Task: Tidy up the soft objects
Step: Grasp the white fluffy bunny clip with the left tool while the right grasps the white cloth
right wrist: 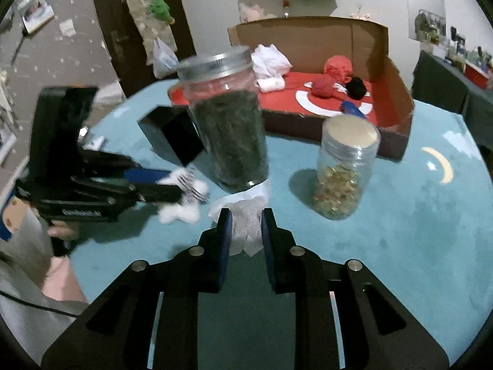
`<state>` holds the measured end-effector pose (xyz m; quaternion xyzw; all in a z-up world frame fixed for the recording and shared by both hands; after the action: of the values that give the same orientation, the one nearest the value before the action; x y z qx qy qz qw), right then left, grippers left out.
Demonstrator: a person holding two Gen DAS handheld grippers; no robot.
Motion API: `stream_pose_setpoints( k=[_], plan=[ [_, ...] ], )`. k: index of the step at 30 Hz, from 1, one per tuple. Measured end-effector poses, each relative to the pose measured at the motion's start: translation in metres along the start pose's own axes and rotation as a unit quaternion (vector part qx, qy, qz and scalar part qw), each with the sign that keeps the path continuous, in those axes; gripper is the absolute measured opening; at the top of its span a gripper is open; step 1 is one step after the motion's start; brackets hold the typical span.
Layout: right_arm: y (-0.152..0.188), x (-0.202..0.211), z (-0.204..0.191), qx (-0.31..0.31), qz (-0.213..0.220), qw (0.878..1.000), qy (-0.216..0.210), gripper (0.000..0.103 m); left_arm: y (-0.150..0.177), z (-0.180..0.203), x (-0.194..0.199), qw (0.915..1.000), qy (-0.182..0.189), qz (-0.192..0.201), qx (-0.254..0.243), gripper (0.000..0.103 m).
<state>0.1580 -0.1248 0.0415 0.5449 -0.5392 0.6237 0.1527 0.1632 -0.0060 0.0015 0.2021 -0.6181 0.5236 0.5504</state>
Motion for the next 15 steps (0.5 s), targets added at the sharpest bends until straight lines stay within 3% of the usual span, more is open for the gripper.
stream_pose_setpoints(
  k=[2, 4, 6, 8, 11, 12, 13, 15],
  plan=[
    [0.005, -0.002, 0.001, 0.003, -0.008, 1.0, 0.017, 0.019, 0.004, -0.003, 0.0, 1.0, -0.004, -0.002, 0.003, 0.039],
    [0.012, -0.007, 0.001, 0.01, -0.021, 0.999, 0.047, 0.019, 0.007, -0.005, 0.002, 0.9999, -0.014, 0.005, 0.006, 0.057],
    [0.016, -0.011, 0.001, 0.014, -0.027, 0.997, 0.071, 0.019, 0.008, -0.005, 0.005, 0.9999, -0.011, 0.011, 0.006, 0.067],
    [0.017, -0.01, 0.0, 0.013, -0.027, 0.996, 0.081, 0.021, 0.008, -0.004, 0.008, 0.9998, -0.01, 0.016, 0.006, 0.072],
    [0.016, -0.013, 0.001, 0.007, -0.034, 0.996, 0.085, 0.042, 0.005, -0.001, 0.008, 0.9997, -0.012, 0.019, -0.002, 0.074],
    [0.016, -0.013, 0.002, 0.002, -0.033, 0.996, 0.088, 0.073, 0.004, -0.001, 0.007, 0.9997, -0.014, 0.019, -0.005, 0.076],
    [0.016, -0.013, 0.002, 0.001, -0.03, 0.996, 0.089, 0.087, 0.004, 0.0, 0.006, 0.9996, -0.018, 0.02, -0.008, 0.078],
    [0.015, -0.006, -0.001, 0.006, -0.013, 0.995, 0.094, 0.086, 0.001, 0.002, 0.003, 0.9995, -0.022, 0.017, -0.017, 0.079]
  ],
)
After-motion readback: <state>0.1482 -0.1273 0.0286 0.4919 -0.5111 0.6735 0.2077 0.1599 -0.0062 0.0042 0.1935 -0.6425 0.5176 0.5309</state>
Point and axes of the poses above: each gripper's, at about its wrist camera, not at the fingertips, and x roughly against the way its jaws point, z to its right, y to its underside, the point moved 6 cm from there along -x, roughly the way its jaws point, and after that the axes turned 14 degrees about -z, right-handed, at the moved point
